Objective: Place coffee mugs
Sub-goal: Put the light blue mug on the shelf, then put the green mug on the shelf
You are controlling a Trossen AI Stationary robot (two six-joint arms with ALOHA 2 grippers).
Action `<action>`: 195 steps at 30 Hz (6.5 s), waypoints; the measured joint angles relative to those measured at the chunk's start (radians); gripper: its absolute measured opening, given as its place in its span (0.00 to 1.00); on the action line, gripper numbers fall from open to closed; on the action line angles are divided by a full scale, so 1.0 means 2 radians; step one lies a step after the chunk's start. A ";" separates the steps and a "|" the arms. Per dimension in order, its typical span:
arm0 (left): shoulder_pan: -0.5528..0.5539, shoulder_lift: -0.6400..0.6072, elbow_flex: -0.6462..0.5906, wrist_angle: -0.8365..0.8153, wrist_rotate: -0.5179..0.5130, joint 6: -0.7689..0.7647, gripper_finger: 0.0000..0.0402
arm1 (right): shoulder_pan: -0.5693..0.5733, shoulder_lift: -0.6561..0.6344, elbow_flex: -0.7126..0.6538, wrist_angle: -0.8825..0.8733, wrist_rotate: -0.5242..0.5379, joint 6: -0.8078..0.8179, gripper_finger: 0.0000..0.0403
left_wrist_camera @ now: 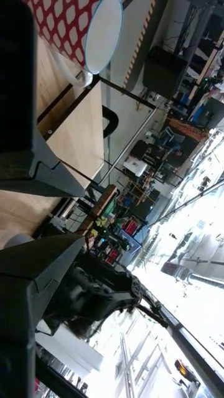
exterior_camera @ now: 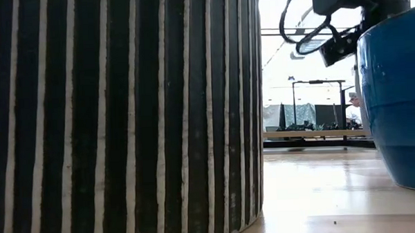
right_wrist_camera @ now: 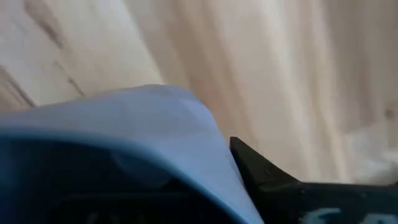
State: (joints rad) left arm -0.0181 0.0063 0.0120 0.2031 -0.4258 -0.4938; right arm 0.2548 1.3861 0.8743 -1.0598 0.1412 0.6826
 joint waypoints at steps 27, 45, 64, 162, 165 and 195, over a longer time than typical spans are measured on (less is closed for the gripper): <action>0.000 0.000 0.000 0.000 -0.004 0.000 0.24 | -0.330 -0.203 0.021 0.221 0.137 -0.151 0.02; 0.000 0.000 0.000 -0.017 -0.004 0.000 0.24 | -0.472 0.091 0.266 0.131 -0.022 -0.289 0.02; 0.000 0.000 0.000 -0.025 -0.004 0.000 0.24 | -0.469 0.299 0.421 0.068 -0.046 -0.345 0.02; 0.000 0.000 0.000 -0.024 -0.001 -0.013 0.24 | -0.096 -0.039 0.229 -0.082 -0.171 -0.082 0.26; 0.000 0.000 0.000 -0.024 -0.001 -0.013 0.24 | -0.047 -0.081 0.173 -0.049 -0.156 -0.004 0.26; 0.000 0.000 0.000 -0.025 -0.002 -0.013 0.24 | 0.342 -0.035 0.117 -0.082 -0.087 0.244 0.26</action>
State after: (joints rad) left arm -0.0181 0.0063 0.0120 0.1532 -0.4290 -0.5198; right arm 0.9396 1.3151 1.1076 -1.2230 -0.0337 1.1699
